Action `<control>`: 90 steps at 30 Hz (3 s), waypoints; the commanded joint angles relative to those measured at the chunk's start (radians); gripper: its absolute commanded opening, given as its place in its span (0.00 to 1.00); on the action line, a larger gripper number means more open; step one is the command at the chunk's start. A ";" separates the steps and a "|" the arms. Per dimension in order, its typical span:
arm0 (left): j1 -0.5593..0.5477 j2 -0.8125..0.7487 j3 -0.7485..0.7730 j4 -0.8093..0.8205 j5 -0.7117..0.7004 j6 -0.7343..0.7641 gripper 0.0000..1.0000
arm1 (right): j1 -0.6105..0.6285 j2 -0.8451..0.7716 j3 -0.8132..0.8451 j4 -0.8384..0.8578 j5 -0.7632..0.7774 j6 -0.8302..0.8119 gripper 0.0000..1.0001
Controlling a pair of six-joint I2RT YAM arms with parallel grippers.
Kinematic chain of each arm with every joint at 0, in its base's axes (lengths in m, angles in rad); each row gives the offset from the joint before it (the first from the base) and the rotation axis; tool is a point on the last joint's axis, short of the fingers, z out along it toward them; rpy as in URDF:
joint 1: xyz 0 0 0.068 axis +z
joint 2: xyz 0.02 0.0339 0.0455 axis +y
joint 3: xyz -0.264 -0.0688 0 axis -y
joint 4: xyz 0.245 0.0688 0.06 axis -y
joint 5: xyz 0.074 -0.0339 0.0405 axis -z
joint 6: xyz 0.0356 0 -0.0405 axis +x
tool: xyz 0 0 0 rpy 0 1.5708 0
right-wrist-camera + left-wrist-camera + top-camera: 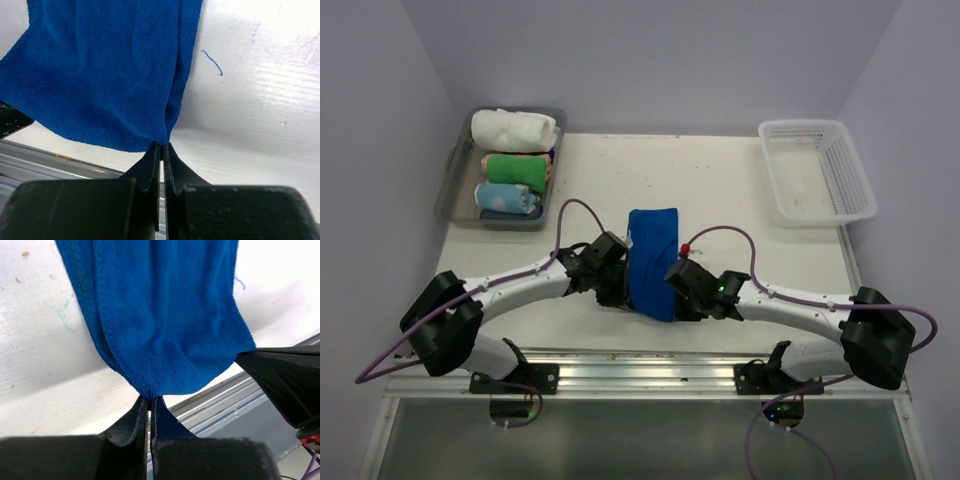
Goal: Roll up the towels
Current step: Roll the towel
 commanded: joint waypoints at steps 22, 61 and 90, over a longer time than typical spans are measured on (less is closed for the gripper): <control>0.161 0.135 0.198 -0.055 0.040 0.073 0.00 | -0.145 0.087 0.186 -0.052 0.105 -0.146 0.00; 0.087 0.149 0.203 0.056 -0.091 0.004 0.00 | -0.072 0.176 0.315 -0.065 0.168 -0.299 0.03; 0.221 0.347 0.222 0.105 -0.054 0.105 0.00 | -0.093 0.245 0.123 0.142 0.019 -0.214 0.00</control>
